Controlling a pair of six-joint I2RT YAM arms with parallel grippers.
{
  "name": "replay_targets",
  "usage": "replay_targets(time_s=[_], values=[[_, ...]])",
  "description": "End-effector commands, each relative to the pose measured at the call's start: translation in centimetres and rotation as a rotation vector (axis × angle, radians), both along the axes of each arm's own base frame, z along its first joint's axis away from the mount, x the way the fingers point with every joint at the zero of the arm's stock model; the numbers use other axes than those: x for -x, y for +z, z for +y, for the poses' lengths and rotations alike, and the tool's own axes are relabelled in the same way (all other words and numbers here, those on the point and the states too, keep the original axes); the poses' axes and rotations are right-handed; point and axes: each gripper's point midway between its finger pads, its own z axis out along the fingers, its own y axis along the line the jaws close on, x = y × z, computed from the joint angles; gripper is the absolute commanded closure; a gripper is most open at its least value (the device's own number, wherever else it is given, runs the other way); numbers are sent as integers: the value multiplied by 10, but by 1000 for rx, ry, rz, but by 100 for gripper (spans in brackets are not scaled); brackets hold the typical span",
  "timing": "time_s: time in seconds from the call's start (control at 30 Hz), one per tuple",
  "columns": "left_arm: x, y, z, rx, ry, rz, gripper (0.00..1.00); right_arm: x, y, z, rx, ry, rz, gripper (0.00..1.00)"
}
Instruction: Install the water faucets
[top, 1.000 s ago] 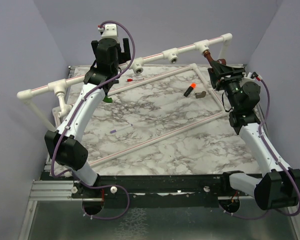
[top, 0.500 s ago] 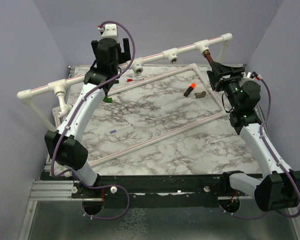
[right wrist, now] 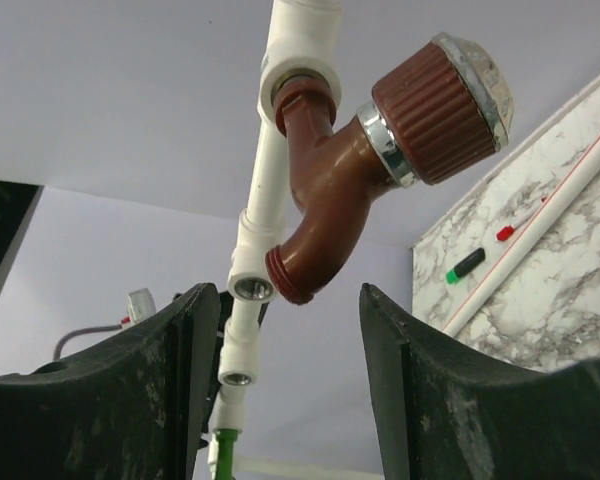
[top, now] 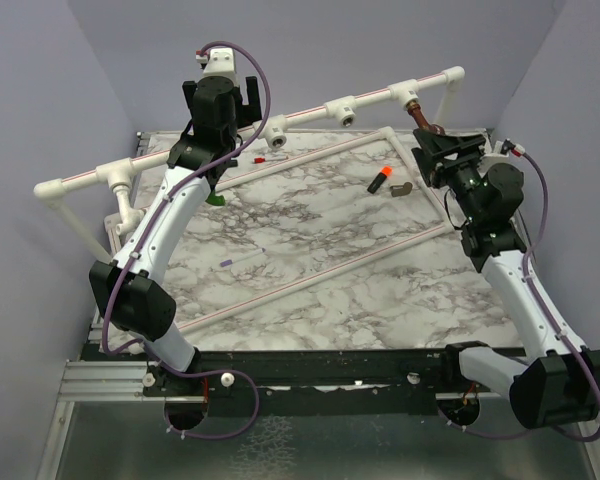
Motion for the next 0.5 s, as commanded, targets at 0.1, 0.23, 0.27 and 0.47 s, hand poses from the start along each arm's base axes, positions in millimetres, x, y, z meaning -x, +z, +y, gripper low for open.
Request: replay_targets(time_s=[0.1, 0.23, 0.27, 0.47], values=[[10, -25, 0, -60, -17, 101, 5, 24, -2, 13, 286, 84, -73, 37], [10, -26, -1, -60, -20, 102, 5, 30, -5, 7, 462, 58, -145, 37], [11, -26, -1, -60, -19, 103, 5, 31, -4, 6, 521, 49, -172, 37], [11, -28, -2, -59, -22, 106, 5, 30, -4, -19, 875, -77, -275, 35]])
